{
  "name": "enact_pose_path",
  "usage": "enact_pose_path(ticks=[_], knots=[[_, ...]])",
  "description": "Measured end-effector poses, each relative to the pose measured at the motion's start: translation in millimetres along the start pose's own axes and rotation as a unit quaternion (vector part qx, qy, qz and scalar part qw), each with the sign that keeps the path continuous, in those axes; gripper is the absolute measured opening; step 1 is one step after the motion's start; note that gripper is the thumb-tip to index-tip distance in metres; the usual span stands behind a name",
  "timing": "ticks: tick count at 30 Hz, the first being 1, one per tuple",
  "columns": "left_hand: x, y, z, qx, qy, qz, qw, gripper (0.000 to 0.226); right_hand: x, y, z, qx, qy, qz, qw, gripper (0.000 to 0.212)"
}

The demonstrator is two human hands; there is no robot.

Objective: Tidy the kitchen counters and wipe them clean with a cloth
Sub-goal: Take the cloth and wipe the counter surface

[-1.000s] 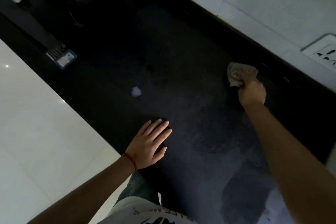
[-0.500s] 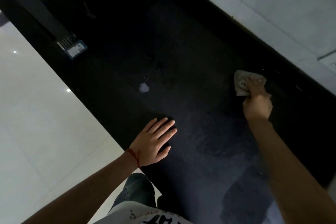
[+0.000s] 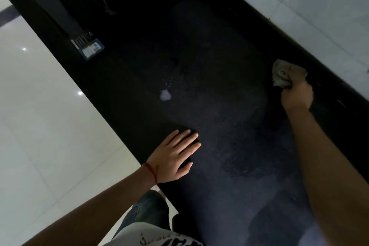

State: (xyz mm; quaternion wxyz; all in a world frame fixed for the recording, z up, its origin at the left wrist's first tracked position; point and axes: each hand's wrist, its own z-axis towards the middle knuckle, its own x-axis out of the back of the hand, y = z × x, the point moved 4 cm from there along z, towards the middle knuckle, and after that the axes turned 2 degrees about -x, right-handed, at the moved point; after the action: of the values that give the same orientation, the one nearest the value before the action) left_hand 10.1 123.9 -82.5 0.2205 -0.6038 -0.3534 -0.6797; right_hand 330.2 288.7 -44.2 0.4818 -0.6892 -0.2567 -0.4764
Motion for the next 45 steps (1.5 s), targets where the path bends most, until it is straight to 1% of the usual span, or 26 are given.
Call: enact_pose_path(ticks=[2, 4, 5, 6, 9, 11, 13, 15, 18, 21, 23, 27, 29, 32, 34, 36, 38, 40, 42, 45], knots=[[1, 0, 0, -0.002, 0.001, 0.001, 1.000, 0.052, 1, -14, 11, -0.062, -0.003, -0.011, 0.998, 0.053], [1, 1, 0, -0.002, 0.005, -0.001, 1.000, 0.052, -4, -25, 2, -0.063, -0.014, -0.042, 0.997, 0.053], [1, 1, 0, -0.002, 0.005, -0.002, 1.000, 0.052, -9, -30, -9, -0.042, -0.027, -0.046, 0.998, 0.055], [1, 0, 0, -0.002, 0.003, 0.000, 1.000, 0.052, -15, -35, -23, -0.002, -0.033, -0.039, 0.999, 0.056], [1, 1, 0, -0.007, -0.001, 0.007, 1.000, 0.051, -29, -58, -74, 0.091, -0.048, -0.002, 0.995, 0.059], [1, 0, -2, -0.009, 0.007, 0.006, 1.000, 0.050, -41, -75, -109, 0.151, -0.066, 0.011, 0.986, 0.059], [3, -5, -6, 0.005, 0.014, 0.001, 1.000, 0.049, -54, -87, -141, 0.215, -0.076, 0.020, 0.973, 0.058], [8, -23, -13, 0.048, 0.030, 0.001, 0.998, 0.050, -69, -96, -163, 0.246, -0.079, 0.021, 0.966, 0.058], [19, -66, -27, 0.161, 0.046, 0.011, 0.986, 0.051, -87, -116, -184, 0.261, -0.086, 0.021, 0.961, 0.055], [27, -109, -31, 0.257, 0.025, 0.023, 0.966, 0.053, -100, -147, -180, 0.292, -0.081, -0.005, 0.953, 0.050], [28, -126, -28, 0.285, 0.016, 0.021, 0.958, 0.054, -108, -174, -162, 0.295, -0.082, -0.017, 0.952, 0.047], [30, -134, -26, 0.299, 0.041, 0.017, 0.953, 0.052, -125, -219, -126, 0.239, -0.130, -0.015, 0.962, 0.054], [30, -134, -26, 0.299, 0.052, 0.011, 0.953, 0.052, -125, -216, -133, 0.238, -0.125, -0.014, 0.963, 0.056], [28, -137, -28, 0.304, 0.058, 0.005, 0.951, 0.052, -120, -191, -175, 0.307, -0.081, -0.002, 0.948, 0.051], [27, -137, -28, 0.303, 0.060, 0.005, 0.951, 0.053, -121, -186, -175, 0.329, -0.073, -0.008, 0.941, 0.051], [27, -137, -27, 0.299, 0.064, 0.000, 0.952, 0.052, -125, -202, -155, 0.319, -0.075, -0.015, 0.945, 0.051], [28, -137, -27, 0.303, 0.066, 0.002, 0.951, 0.052, -132, -224, -129, 0.275, -0.087, -0.014, 0.957, 0.057], [28, -137, -26, 0.301, 0.067, 0.006, 0.951, 0.051, -138, -243, -112, 0.237, -0.112, -0.006, 0.965, 0.057], [28, -137, -27, 0.297, 0.080, 0.005, 0.951, 0.051, -140, -245, -114, 0.237, -0.116, -0.008, 0.964, 0.056], [30, -139, -27, 0.298, 0.089, 0.000, 0.951, 0.051, -131, -223, -145, 0.276, -0.085, 0.001, 0.958, 0.051]])
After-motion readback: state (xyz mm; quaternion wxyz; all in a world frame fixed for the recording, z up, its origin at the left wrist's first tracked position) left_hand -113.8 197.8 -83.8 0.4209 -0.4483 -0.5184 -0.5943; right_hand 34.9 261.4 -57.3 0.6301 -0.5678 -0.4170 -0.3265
